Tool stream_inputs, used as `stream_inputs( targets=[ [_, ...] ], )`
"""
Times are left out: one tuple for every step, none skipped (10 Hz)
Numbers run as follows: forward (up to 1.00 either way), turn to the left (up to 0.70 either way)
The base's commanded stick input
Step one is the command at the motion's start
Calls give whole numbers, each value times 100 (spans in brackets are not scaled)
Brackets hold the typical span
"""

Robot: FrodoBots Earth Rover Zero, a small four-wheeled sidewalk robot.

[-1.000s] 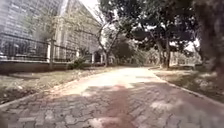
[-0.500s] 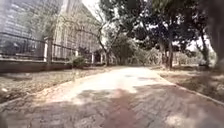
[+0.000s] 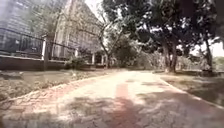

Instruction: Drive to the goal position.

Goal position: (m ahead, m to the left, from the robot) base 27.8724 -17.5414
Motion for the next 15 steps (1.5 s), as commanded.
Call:
stream_inputs(
  targets=[
    [85,0],
    [85,-1],
    [85,-3],
    [85,-21],
    [85,-4],
    [85,0],
    [85,0],
    [85,0],
    [85,0],
    [85,0],
    [85,0],
    [85,0],
    [85,0],
    [85,0],
    [85,0]
  ],
)
